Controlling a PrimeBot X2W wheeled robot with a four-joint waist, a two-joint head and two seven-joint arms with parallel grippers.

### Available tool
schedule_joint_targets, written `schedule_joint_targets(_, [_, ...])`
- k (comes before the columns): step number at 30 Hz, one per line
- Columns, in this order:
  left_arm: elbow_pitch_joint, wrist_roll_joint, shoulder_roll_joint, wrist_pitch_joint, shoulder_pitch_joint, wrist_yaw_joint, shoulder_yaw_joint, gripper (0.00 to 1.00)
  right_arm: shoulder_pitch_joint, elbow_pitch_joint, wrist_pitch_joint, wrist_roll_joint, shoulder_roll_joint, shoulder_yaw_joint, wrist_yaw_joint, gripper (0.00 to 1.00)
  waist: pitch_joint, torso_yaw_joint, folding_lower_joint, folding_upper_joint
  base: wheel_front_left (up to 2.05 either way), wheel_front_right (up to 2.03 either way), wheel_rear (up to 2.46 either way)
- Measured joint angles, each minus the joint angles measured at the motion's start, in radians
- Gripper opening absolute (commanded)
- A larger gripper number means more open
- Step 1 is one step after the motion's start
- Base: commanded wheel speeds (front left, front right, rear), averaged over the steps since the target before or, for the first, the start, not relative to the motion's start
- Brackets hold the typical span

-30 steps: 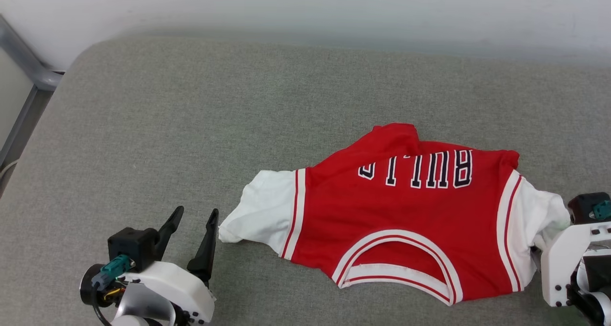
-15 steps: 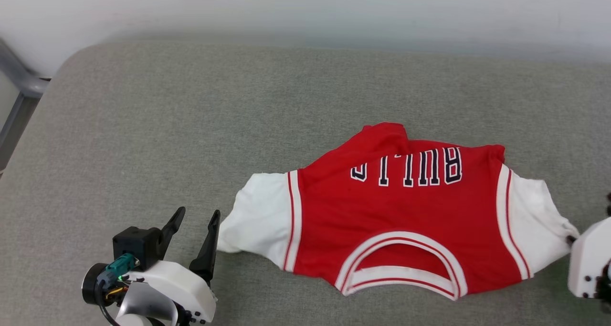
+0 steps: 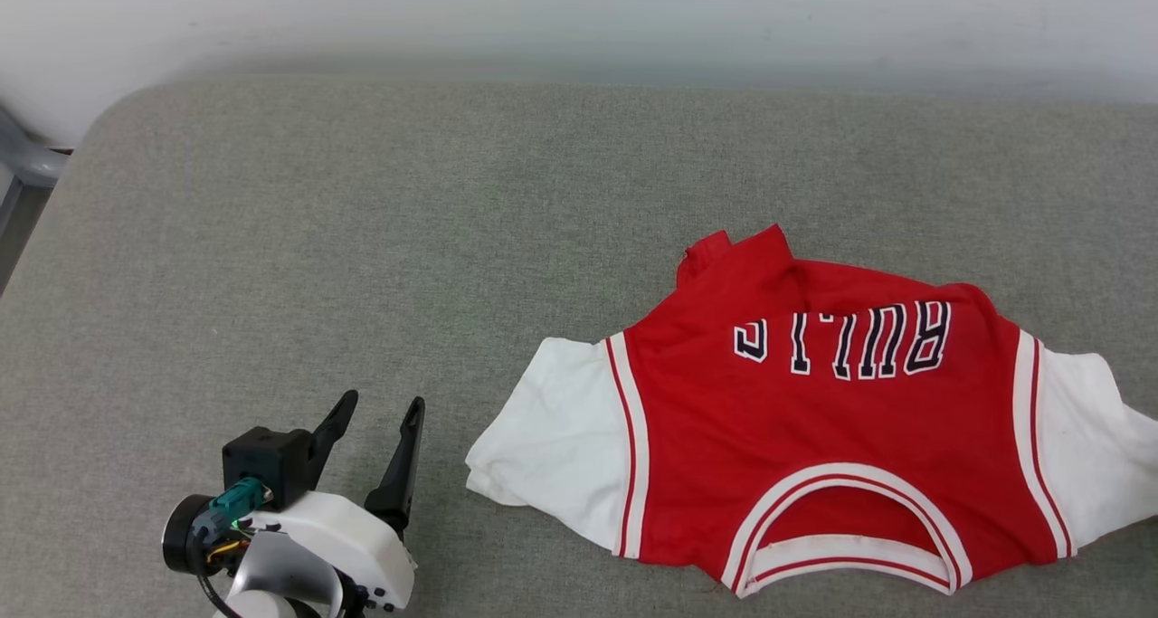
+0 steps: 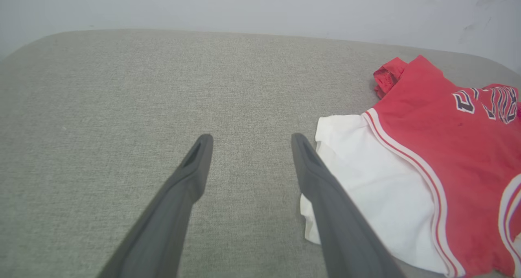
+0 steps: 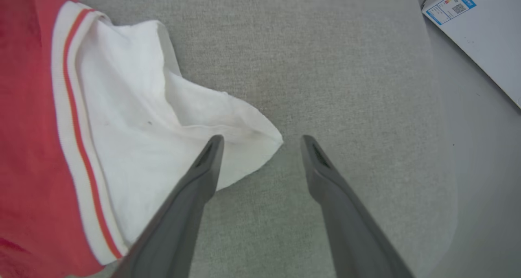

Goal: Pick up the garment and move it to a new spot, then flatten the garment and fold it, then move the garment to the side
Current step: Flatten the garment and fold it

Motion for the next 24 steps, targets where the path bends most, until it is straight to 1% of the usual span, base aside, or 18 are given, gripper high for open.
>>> schedule_joint_targets(3, [0.009,-0.001,0.001,-0.004,-0.002,0.0,-0.001,1.0,-0.024,0.009,-0.067,-0.008,0.013,0.001,0.0,1.0,-0.01,-0.002,0.0,0.0,0.0,0.0,0.0])
schedule_joint_targets(7, [0.009,-0.01,0.005,-0.008,-0.001,-0.004,-0.001,1.0,-0.035,-0.017,-0.17,-0.01,0.019,0.035,0.0,1.0,-0.03,-0.01,0.0,0.0,0.0,0.0,0.0])
schedule_joint_targets(13, [-0.014,-0.034,0.002,-0.004,0.016,-0.013,-0.008,1.0,-0.011,-0.116,-0.309,0.04,0.04,0.103,0.0,1.0,-0.064,-0.025,-0.0001,0.0,0.0,0.0,0.0])
schedule_joint_targets(17, [-0.043,-0.047,0.002,0.012,0.033,-0.019,-0.014,1.0,0.028,-0.185,-0.393,0.065,0.066,0.122,0.0,1.0,-0.074,-0.034,0.0,0.0,0.0,0.0,0.0])
schedule_joint_targets(20, [-0.074,-0.066,0.007,0.053,0.044,-0.024,-0.023,1.0,0.059,-0.233,-0.442,0.066,0.096,0.129,0.0,1.0,-0.075,-0.04,0.0,0.0,0.0,0.0,0.0])
schedule_joint_targets(24, [-0.117,-0.092,0.03,0.174,0.061,-0.031,-0.05,1.0,0.086,-0.274,-0.477,0.063,0.125,0.132,0.0,1.0,-0.067,-0.05,0.0,0.0,0.0,0.0,0.0])
